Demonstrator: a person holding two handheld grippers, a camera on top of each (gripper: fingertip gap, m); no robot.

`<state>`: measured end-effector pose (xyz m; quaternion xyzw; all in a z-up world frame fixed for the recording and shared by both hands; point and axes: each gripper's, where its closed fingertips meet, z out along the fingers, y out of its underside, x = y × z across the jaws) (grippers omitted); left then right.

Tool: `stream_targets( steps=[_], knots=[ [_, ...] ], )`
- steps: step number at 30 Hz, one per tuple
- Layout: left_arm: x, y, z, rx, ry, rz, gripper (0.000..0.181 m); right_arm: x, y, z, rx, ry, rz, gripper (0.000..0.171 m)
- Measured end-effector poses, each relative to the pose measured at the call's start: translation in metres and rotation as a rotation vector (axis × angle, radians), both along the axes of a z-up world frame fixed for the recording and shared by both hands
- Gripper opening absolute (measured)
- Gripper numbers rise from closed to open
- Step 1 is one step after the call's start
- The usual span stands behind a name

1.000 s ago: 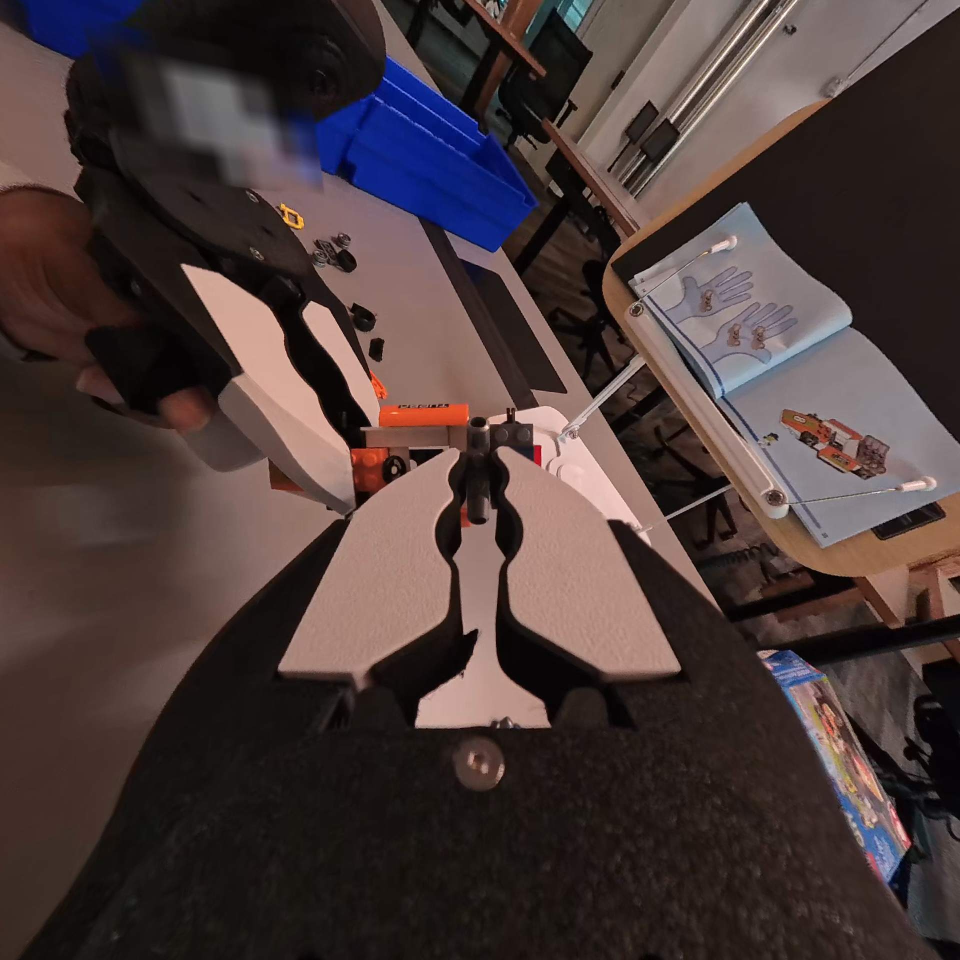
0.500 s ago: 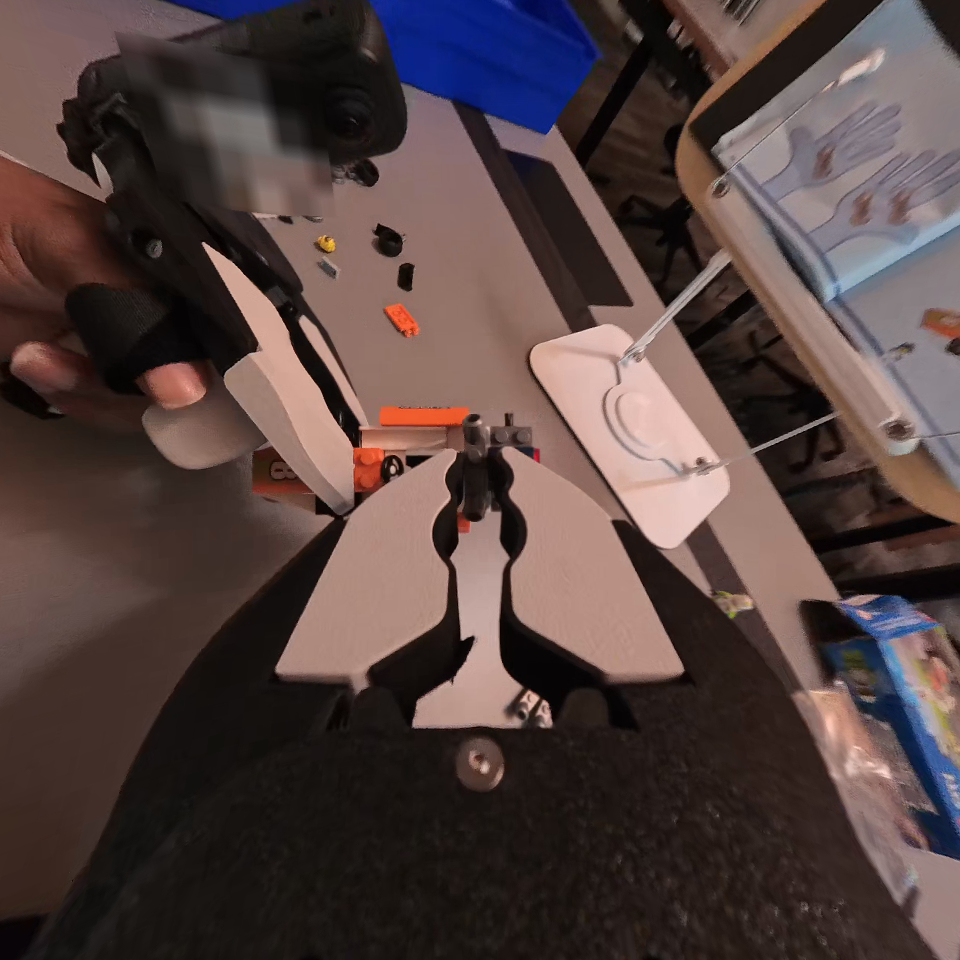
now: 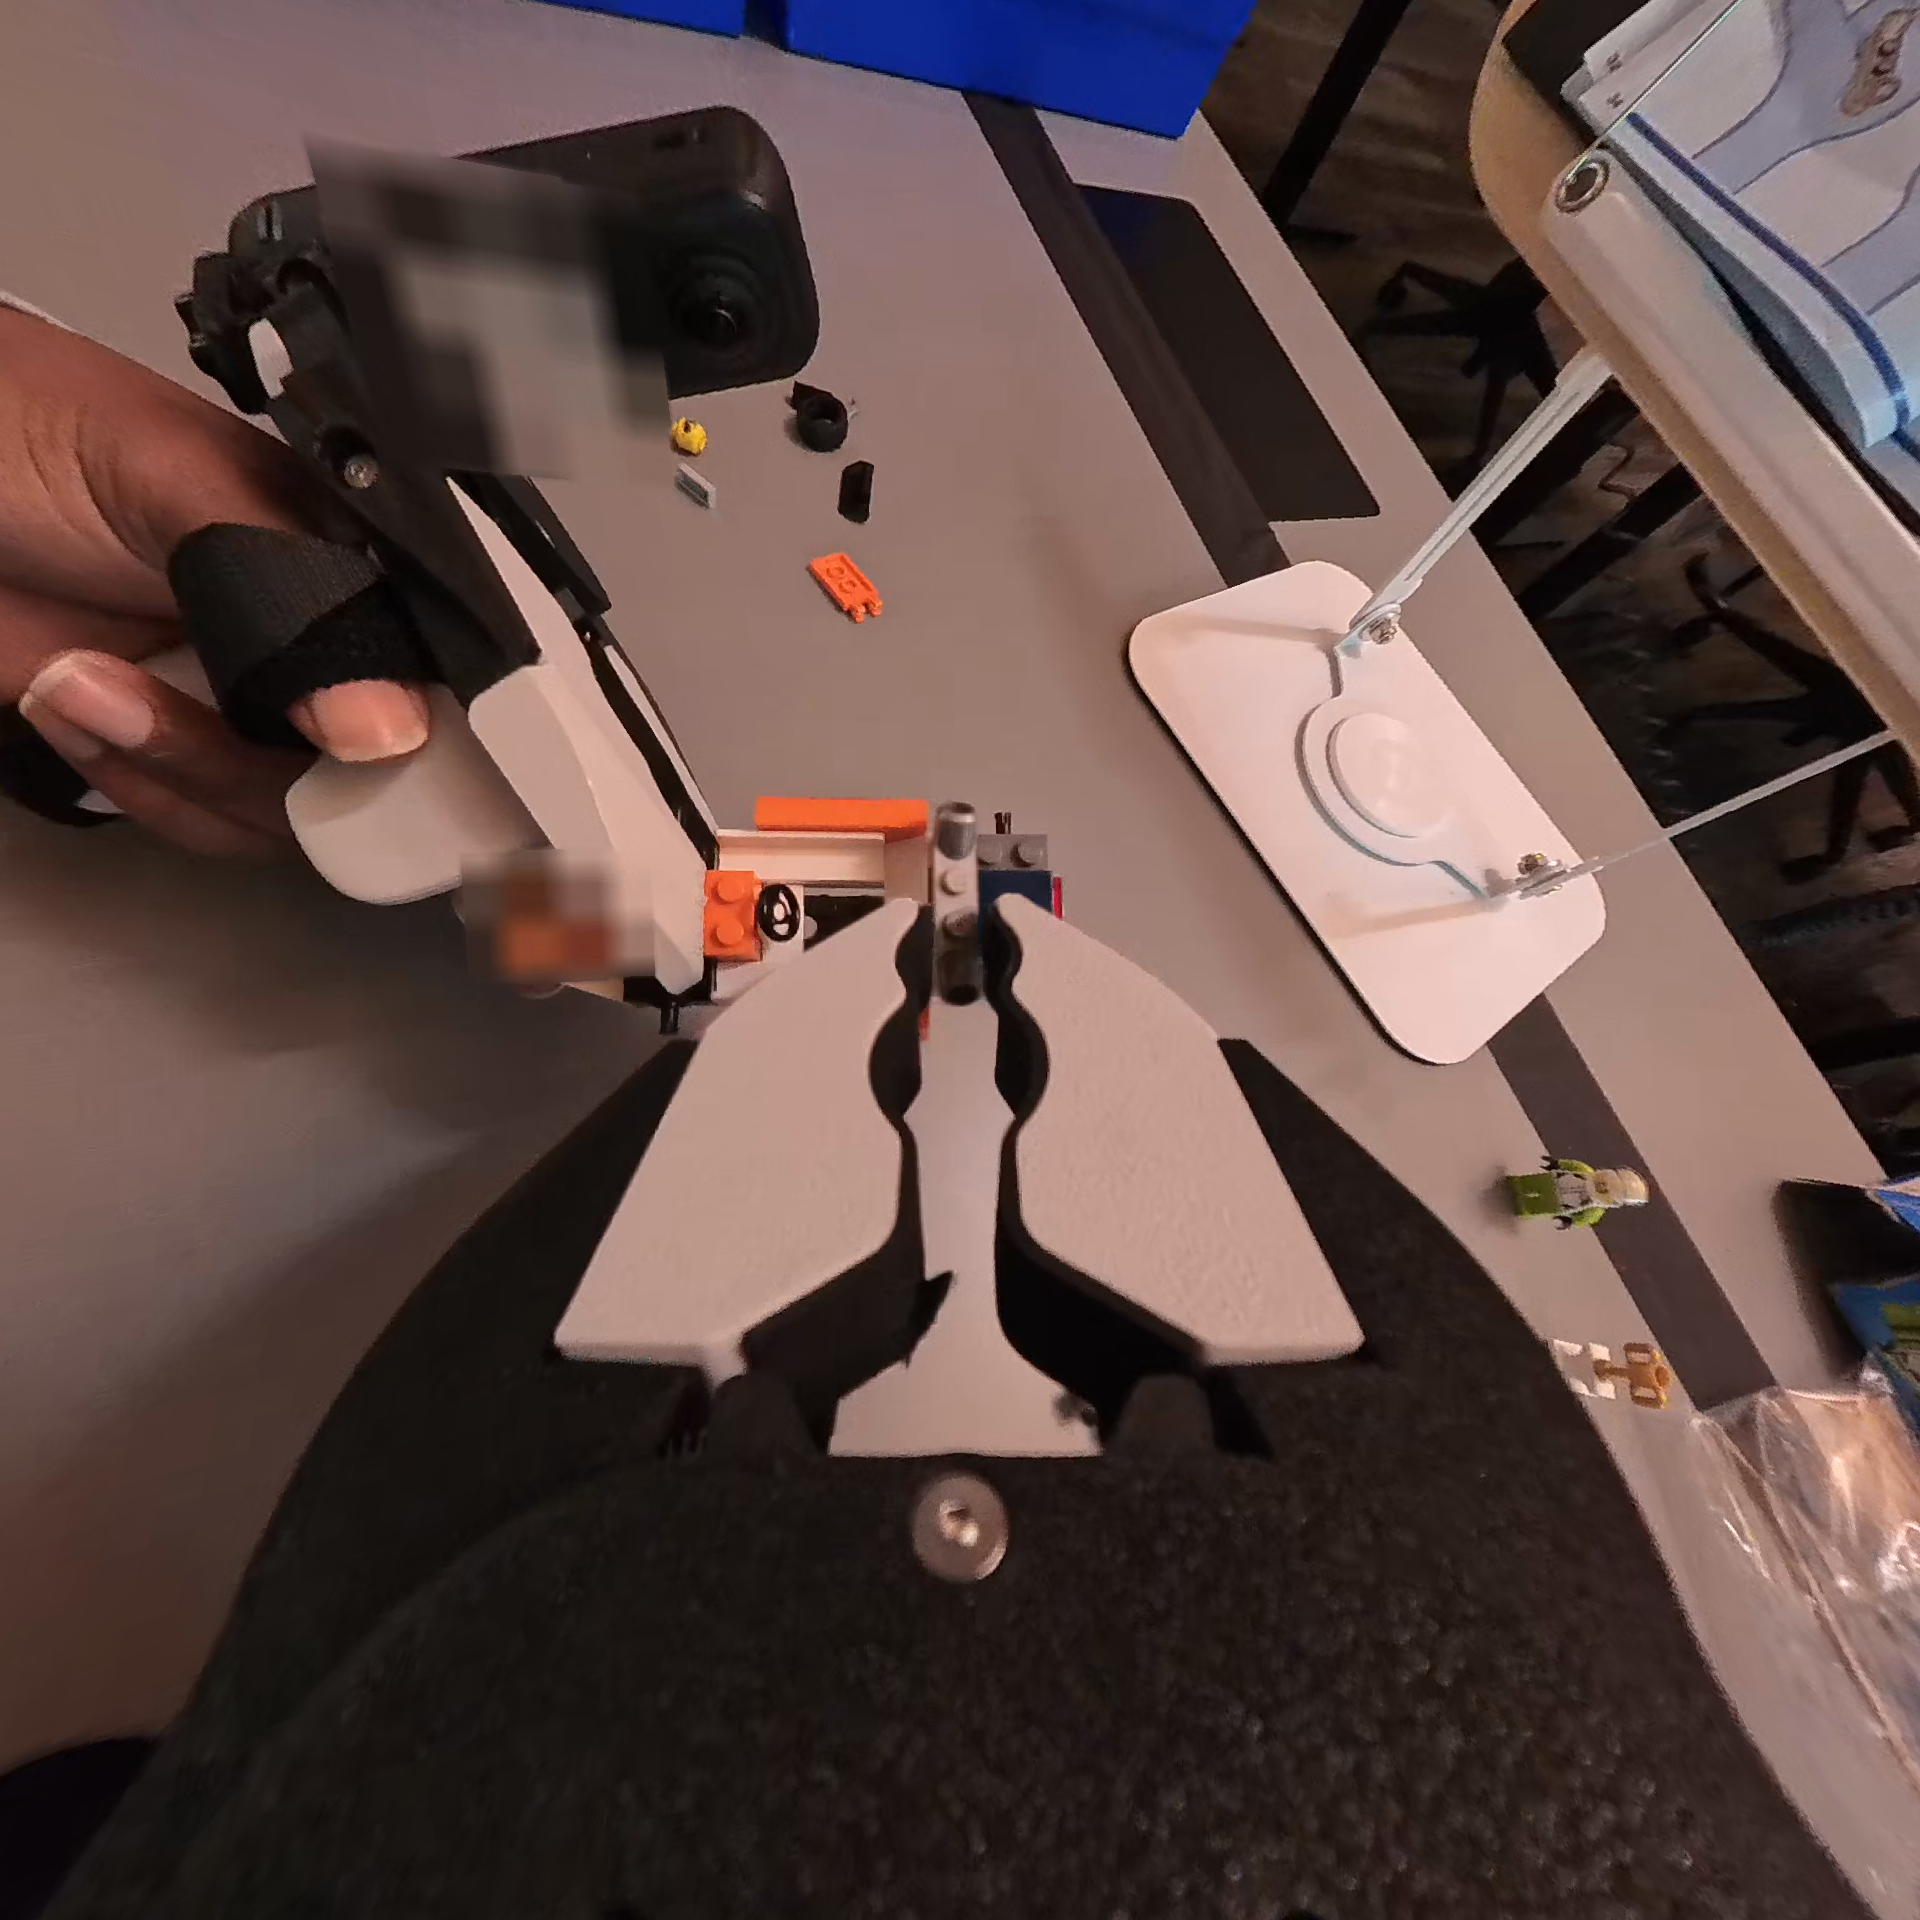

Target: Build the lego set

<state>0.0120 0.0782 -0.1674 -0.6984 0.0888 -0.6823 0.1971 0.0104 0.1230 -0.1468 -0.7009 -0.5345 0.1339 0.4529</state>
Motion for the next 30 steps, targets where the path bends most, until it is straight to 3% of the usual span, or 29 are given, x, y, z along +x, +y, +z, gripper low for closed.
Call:
stream_targets(
  steps=[7, 23, 30],
  knots=[
    [0.0, -0.001, -0.001, 0.061, 0.036, -0.003, 0.018, 0.0, -0.001, -0.003, -0.012, -0.025, 0.021, 0.006],
    [0.002, -0.008, -0.001, 0.288, 0.153, -0.044, 0.021, 0.006, -0.007, -0.004, 0.164, -0.19, 0.062, 0.006],
    [0.001, -0.005, -0.002, 0.253, 0.154, -0.046, 0.018, 0.007, -0.009, 0.008, 0.052, -0.053, 0.041, 0.006]
  ],
)
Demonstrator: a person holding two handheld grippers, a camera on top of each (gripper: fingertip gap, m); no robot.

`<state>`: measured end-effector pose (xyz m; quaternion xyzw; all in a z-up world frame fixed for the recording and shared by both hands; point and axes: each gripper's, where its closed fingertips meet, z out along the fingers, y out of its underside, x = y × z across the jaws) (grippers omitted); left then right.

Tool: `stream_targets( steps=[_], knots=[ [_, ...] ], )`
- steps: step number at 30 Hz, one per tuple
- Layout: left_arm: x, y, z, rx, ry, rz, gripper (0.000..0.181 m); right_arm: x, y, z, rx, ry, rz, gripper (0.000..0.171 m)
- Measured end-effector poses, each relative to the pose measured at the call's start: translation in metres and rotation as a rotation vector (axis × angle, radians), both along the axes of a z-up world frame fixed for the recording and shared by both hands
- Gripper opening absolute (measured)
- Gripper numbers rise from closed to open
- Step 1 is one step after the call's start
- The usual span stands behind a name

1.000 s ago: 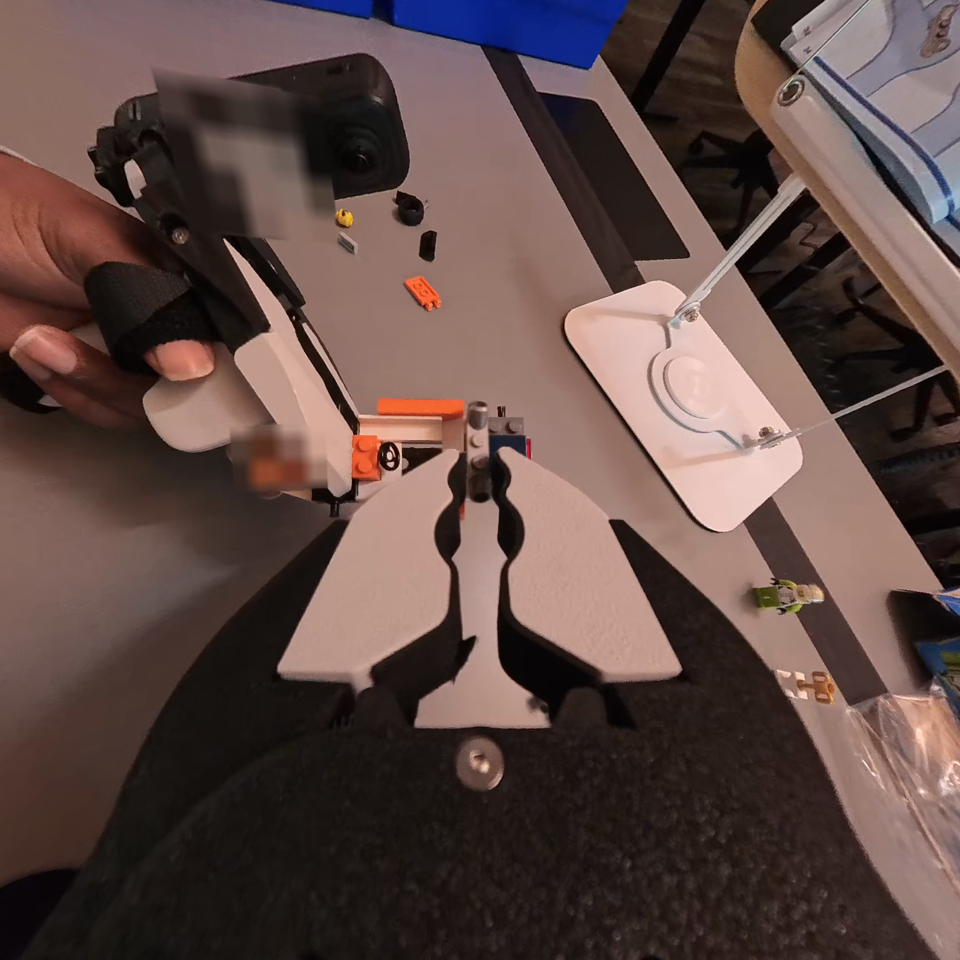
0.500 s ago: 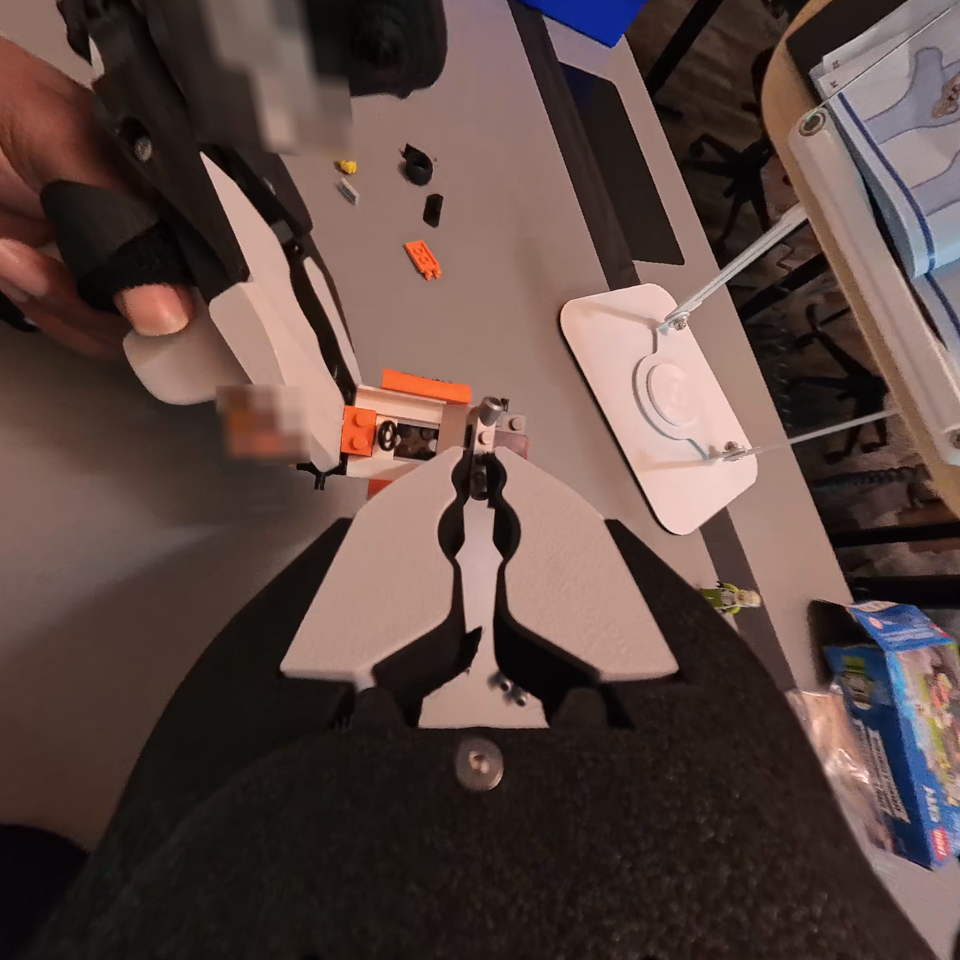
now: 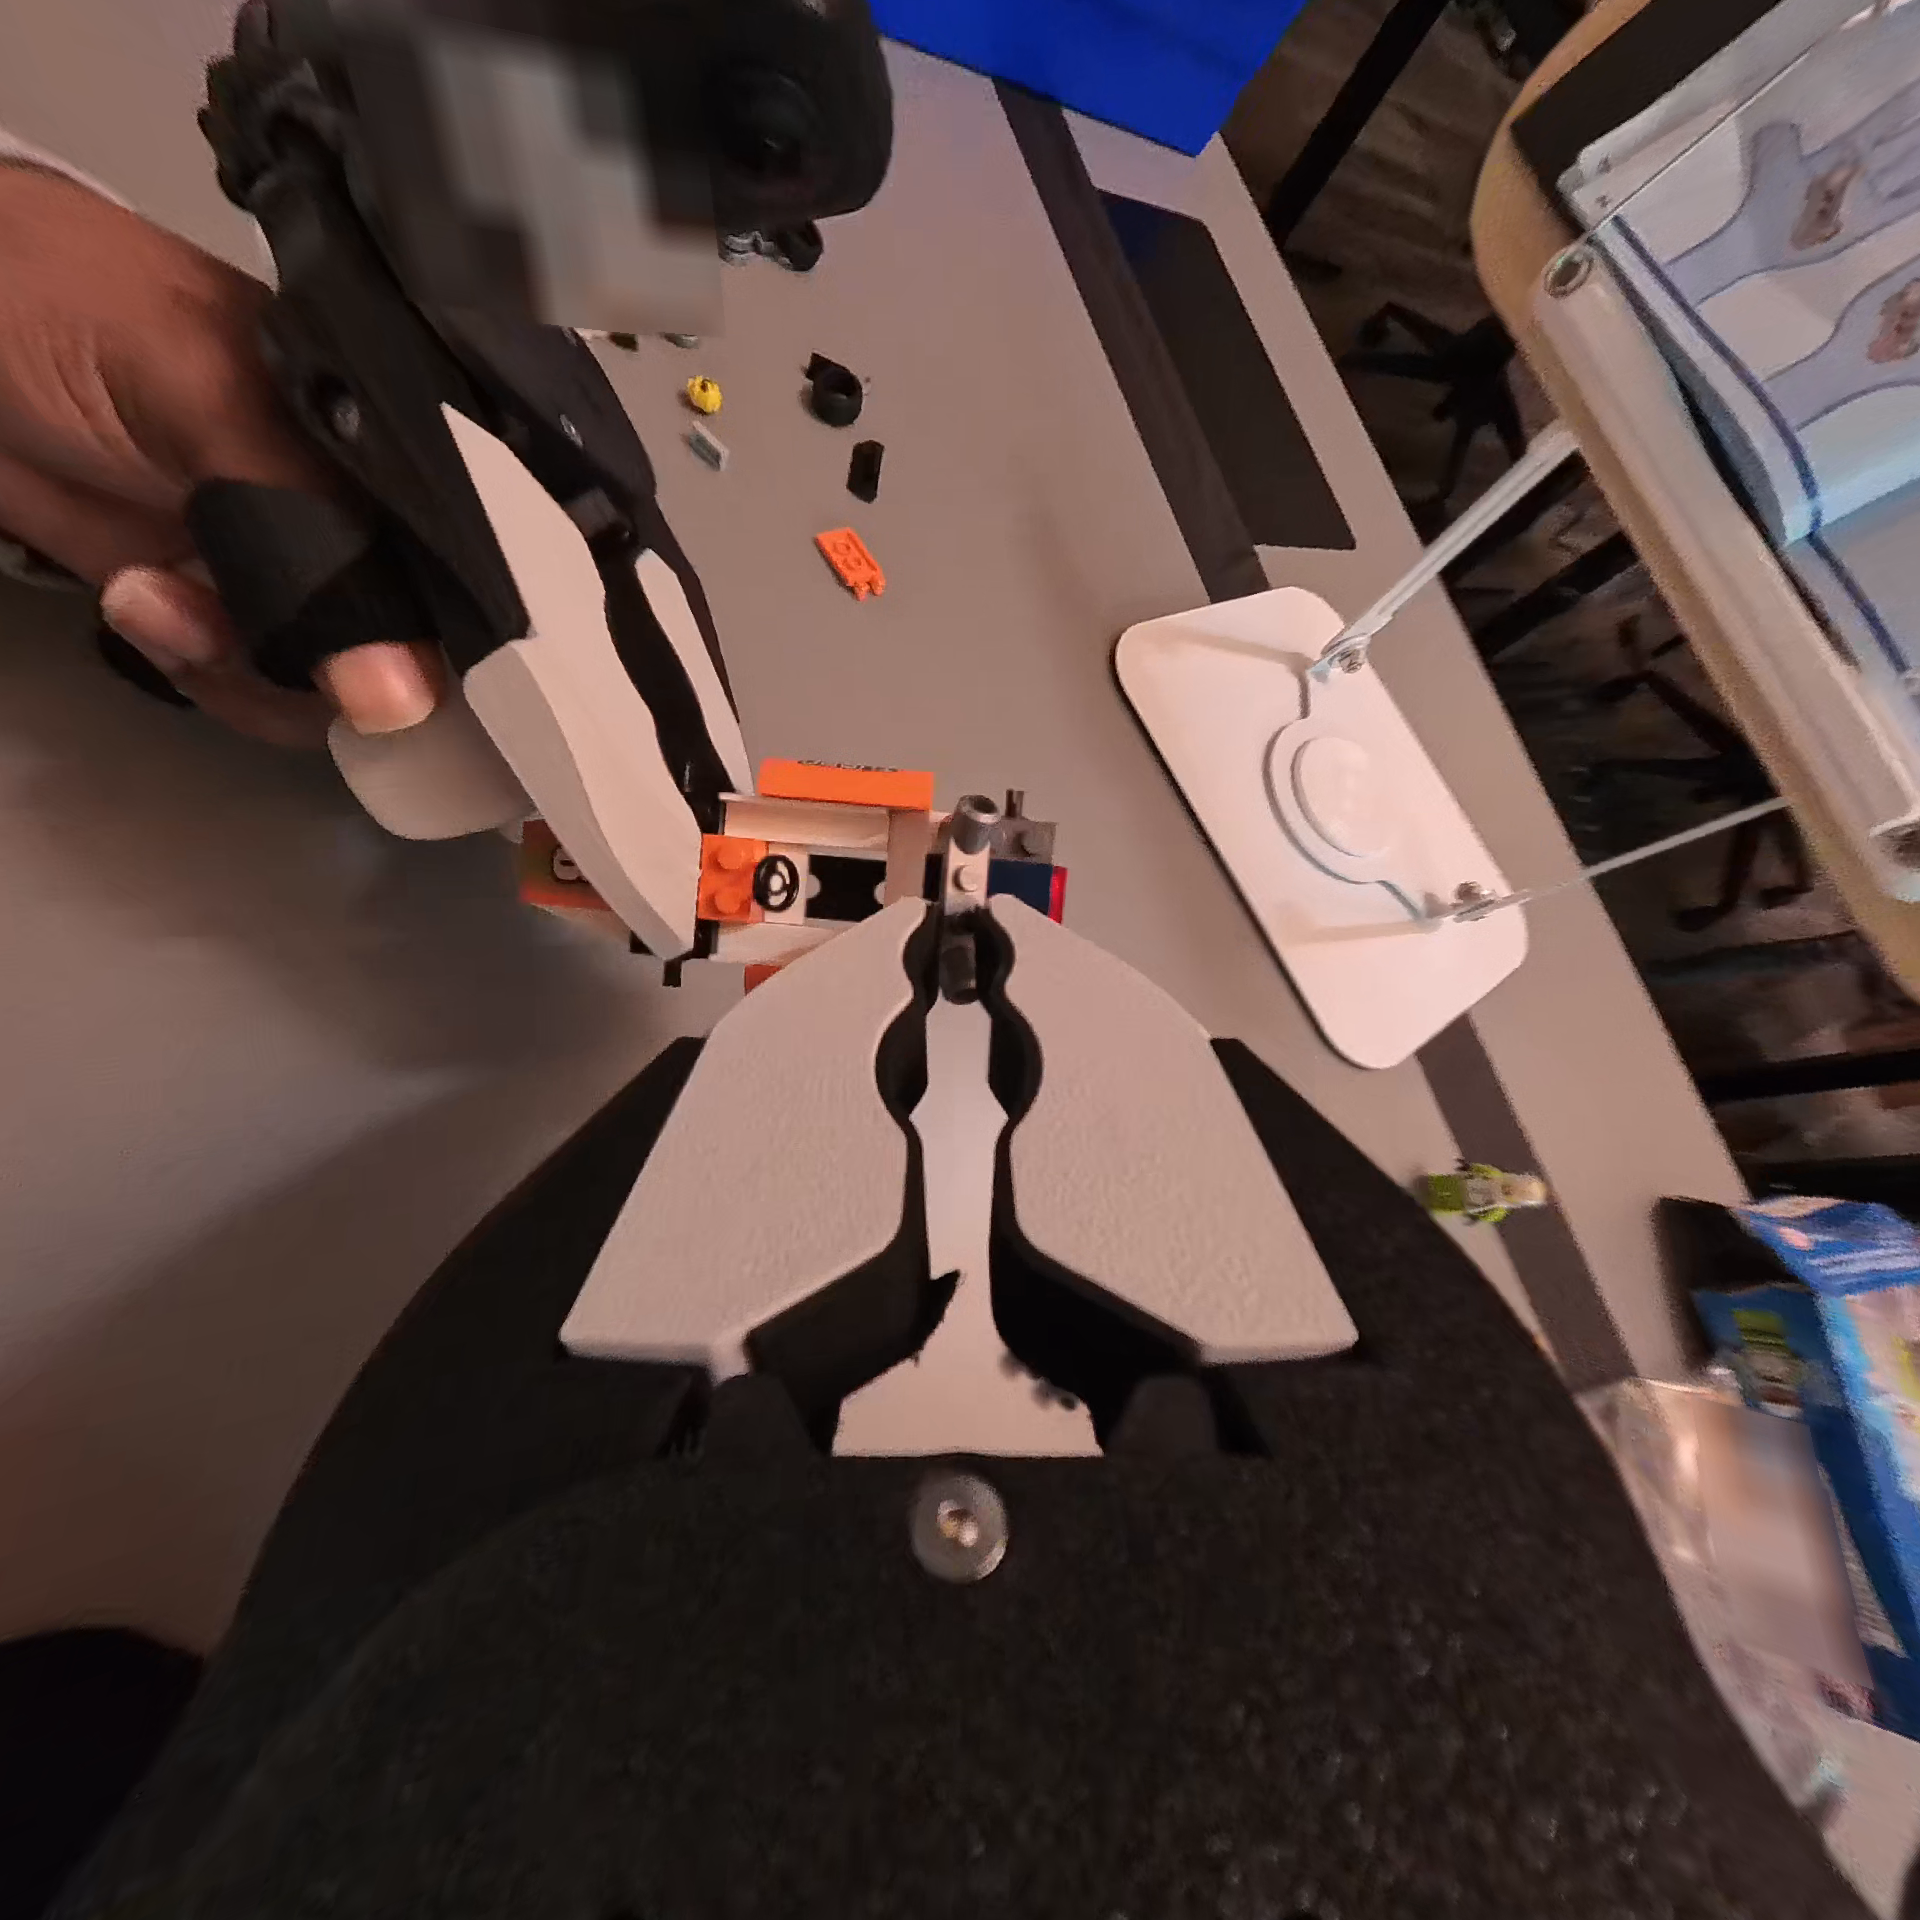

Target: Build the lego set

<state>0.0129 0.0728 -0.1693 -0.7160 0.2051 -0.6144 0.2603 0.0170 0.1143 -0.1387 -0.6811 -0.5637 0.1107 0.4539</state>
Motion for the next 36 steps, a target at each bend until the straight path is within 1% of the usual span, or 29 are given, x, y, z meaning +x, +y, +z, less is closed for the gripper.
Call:
stream_targets(
  steps=[3, 9, 16, 18, 20, 23, 25, 28, 30, 33, 36],
  knots=[
    [0.002, -0.004, -0.004, -0.059, -0.012, -0.012, 0.018, 0.002, -0.002, -0.004, -0.078, 0.024, 0.0, 0.008],
    [0.005, -0.006, -0.007, -0.154, -0.051, -0.022, 0.018, 0.004, -0.005, -0.017, -0.064, -0.044, 0.006, 0.01],
    [0.006, -0.007, -0.011, -0.21, -0.072, -0.033, 0.018, 0.007, -0.004, -0.013, -0.15, 0.02, 0.004, 0.017],
    [0.007, -0.009, -0.012, -0.207, -0.066, -0.051, 0.018, 0.011, -0.003, -0.012, -0.231, 0.053, 0.011, 0.021],
    [0.009, -0.013, -0.014, -0.203, -0.059, -0.071, 0.018, 0.017, -0.003, -0.016, -0.358, 0.056, 0.033, 0.034],
    [0.013, -0.019, -0.016, -0.173, -0.037, -0.1, 0.018, 0.024, -0.009, -0.025, -0.624, 0.072, 0.1, 0.053],
    [0.016, -0.024, -0.017, -0.153, -0.026, -0.122, 0.018, 0.026, -0.014, -0.029, -0.784, 0.091, 0.162, 0.058],
    [0.019, -0.03, -0.019, -0.12, -0.003, -0.153, 0.018, 0.026, -0.023, -0.033, -0.959, 0.101, 0.255, 0.056],
    [0.021, -0.033, -0.02, -0.098, 0.012, -0.166, 0.018, 0.024, -0.03, -0.034, -1.037, 0.106, 0.304, 0.053],
    [0.021, -0.035, -0.019, -0.067, 0.02, -0.178, 0.018, 0.024, -0.039, -0.04, -1.074, 0.07, 0.352, 0.044],
    [0.022, -0.038, -0.018, -0.028, 0.035, -0.194, 0.018, 0.022, -0.045, -0.036, -1.111, 0.112, 0.395, 0.032]
  ],
)
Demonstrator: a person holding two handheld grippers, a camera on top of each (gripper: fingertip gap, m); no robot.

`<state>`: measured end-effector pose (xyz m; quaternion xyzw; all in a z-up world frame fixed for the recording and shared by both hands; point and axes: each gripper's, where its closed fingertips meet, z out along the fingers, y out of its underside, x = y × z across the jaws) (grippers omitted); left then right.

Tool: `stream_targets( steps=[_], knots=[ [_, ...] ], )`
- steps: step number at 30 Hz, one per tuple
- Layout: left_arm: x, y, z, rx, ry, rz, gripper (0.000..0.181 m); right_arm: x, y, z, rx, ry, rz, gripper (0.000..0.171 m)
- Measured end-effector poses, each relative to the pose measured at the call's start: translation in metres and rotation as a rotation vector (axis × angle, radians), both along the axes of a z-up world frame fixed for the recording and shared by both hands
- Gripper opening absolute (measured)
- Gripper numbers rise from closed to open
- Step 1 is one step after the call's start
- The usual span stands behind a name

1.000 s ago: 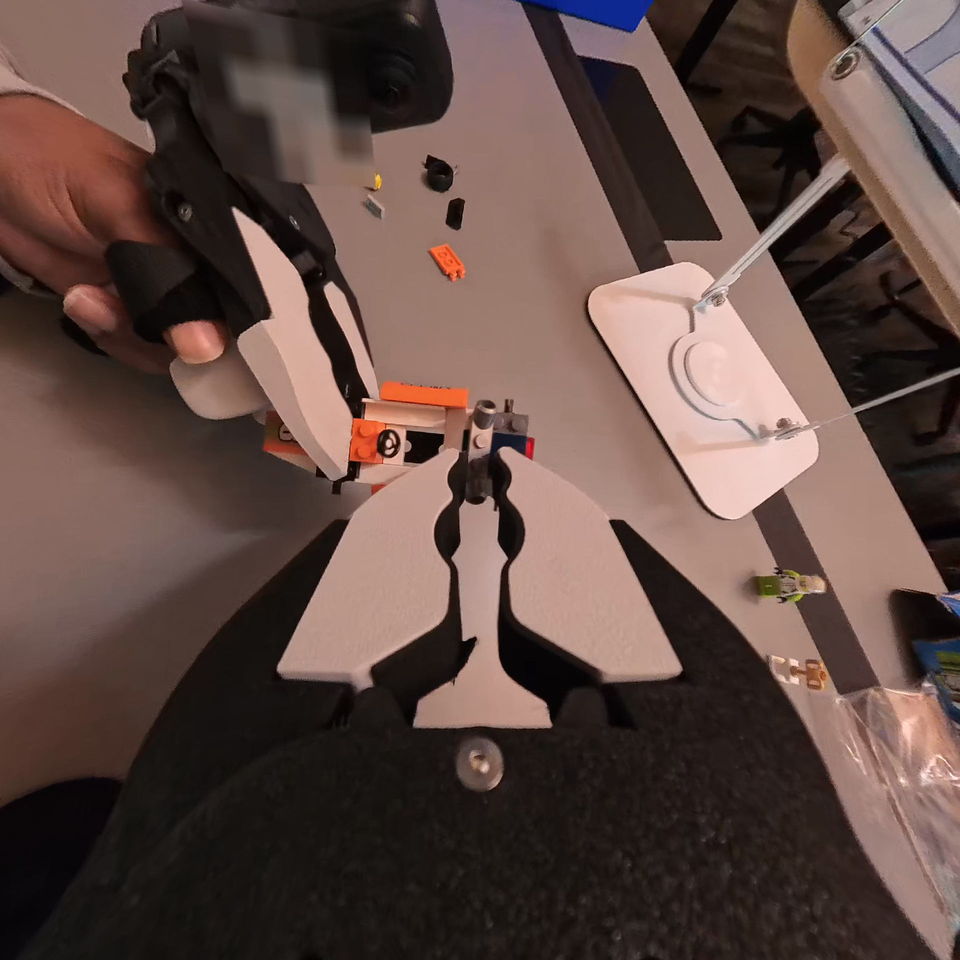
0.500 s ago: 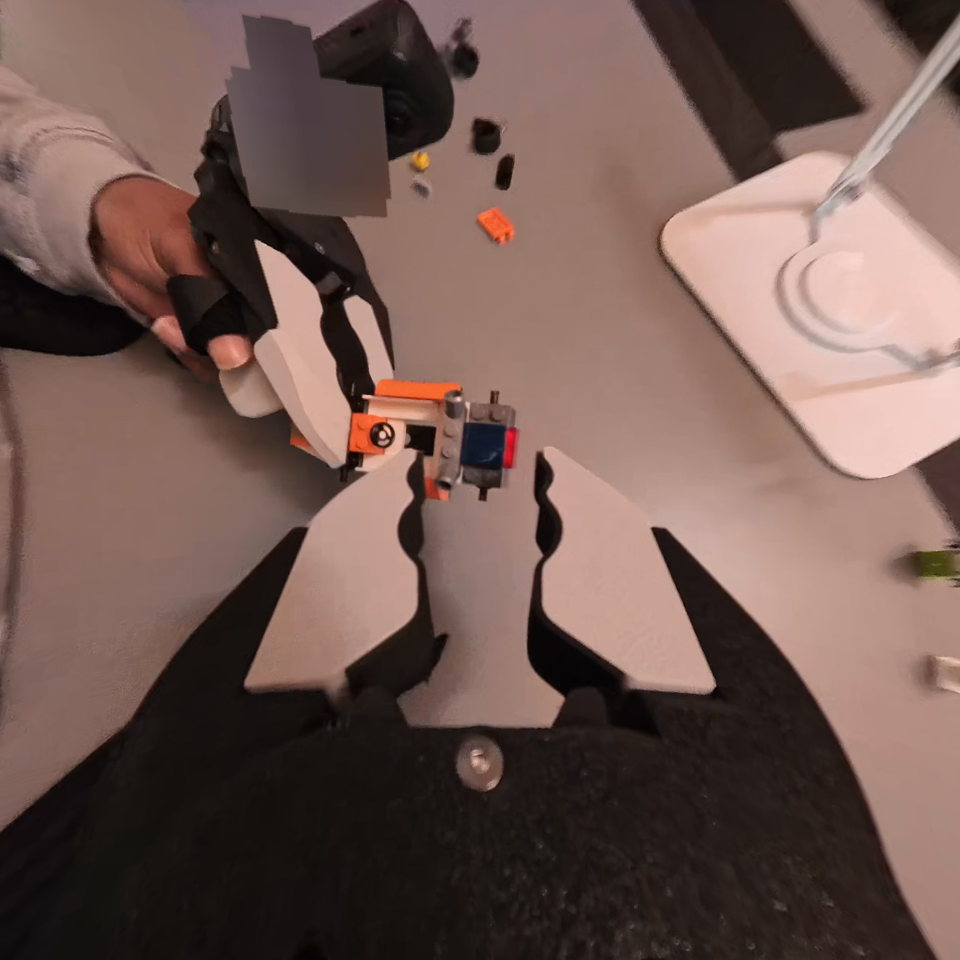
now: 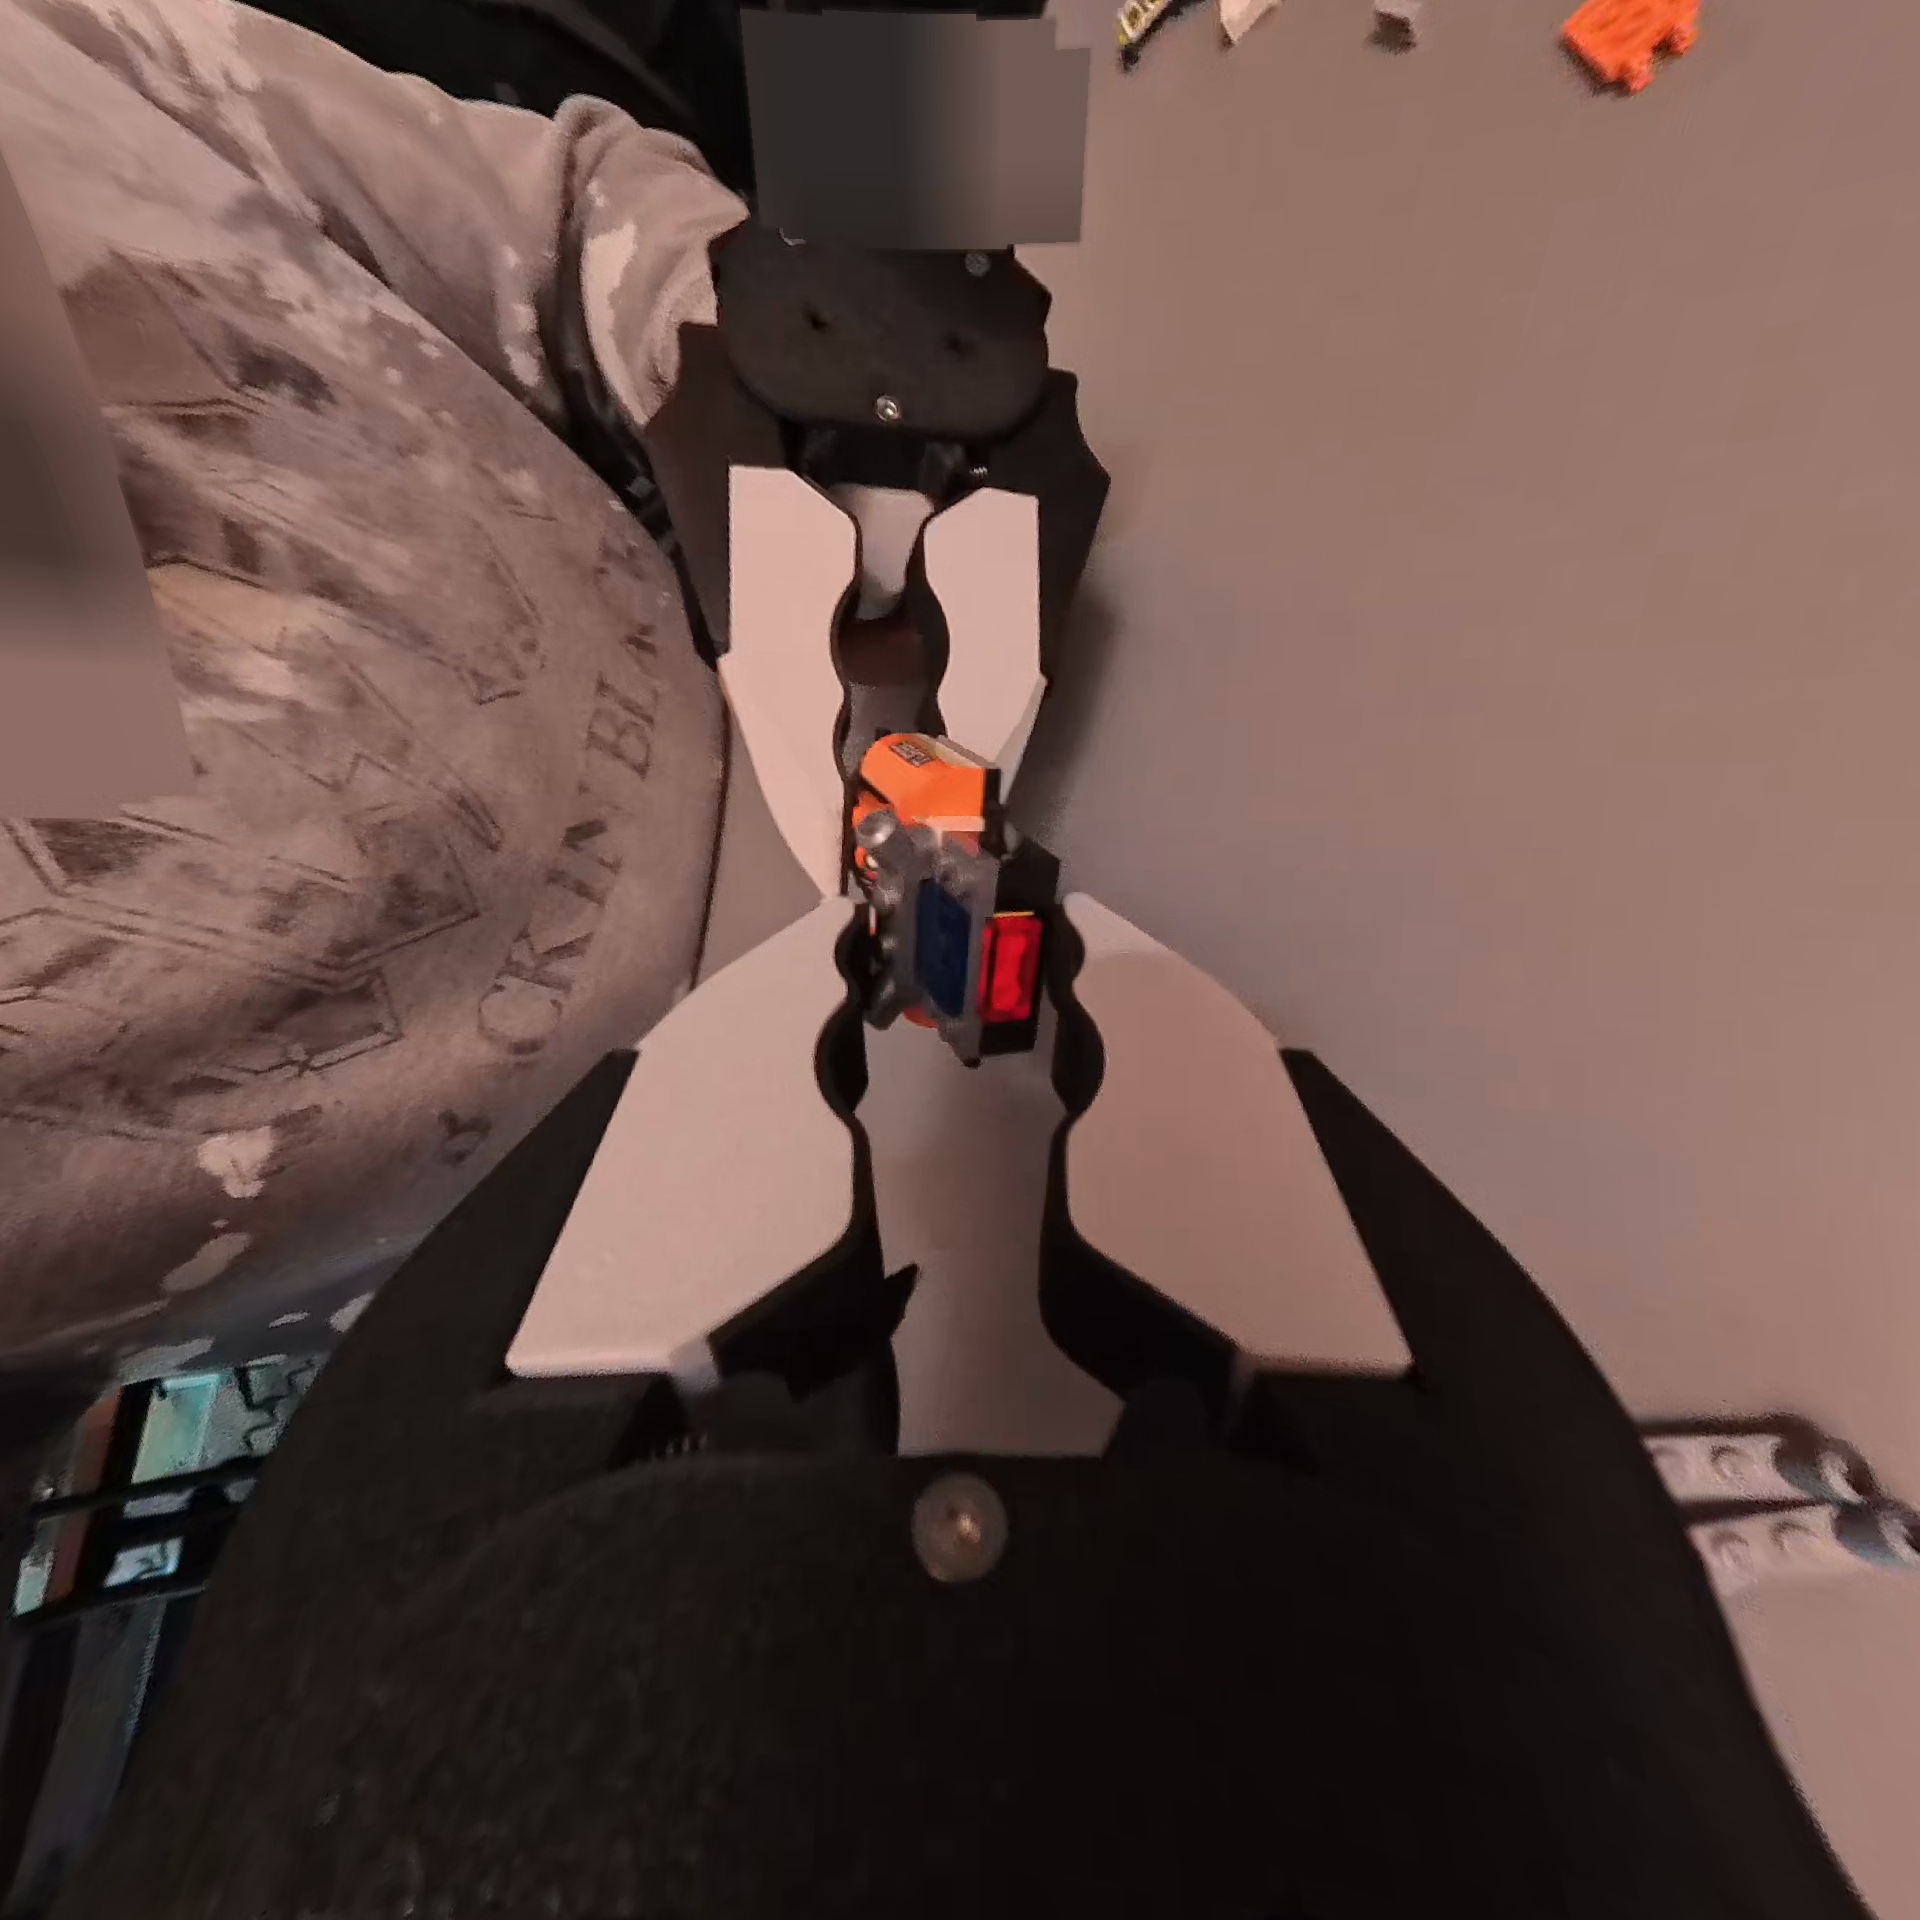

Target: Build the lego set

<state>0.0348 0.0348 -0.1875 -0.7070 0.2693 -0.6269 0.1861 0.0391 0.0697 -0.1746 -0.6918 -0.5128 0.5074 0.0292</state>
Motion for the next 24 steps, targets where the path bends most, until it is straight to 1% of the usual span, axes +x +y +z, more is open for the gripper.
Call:
stream_targets(
  steps=[4, 9, 14, 21, 24],
  knots=[
    [0.0001, -0.0025, -0.0013, 0.066, 0.033, -0.008, 0.017, 0.0014, -0.0041, 0.0018, -0.012, 0.046, 0.012, 0.029],
    [-0.0002, -0.0026, -0.0019, 0.132, 0.062, 0.0, 0.017, 0.0004, -0.0047, 0.0017, 0.084, 0.059, 0.011, 0.03],
    [0.0006, -0.0022, -0.0018, 0.161, 0.085, 0.007, 0.018, 0.0014, -0.0044, 0.0024, 0.146, 0.042, 0.001, 0.031],
    [0.0007, -0.0046, 0.0035, 0.224, 0.092, 0.009, 0.018, -0.0046, -0.0105, 0.003, 0.19, 0.046, 0.01, 0.032],
    [-0.0023, -0.0023, 0.0079, 0.256, 0.082, 0.011, 0.018, -0.0063, -0.0112, 0.0104, 0.192, 0.09, 0.01, 0.03]
  ],
)
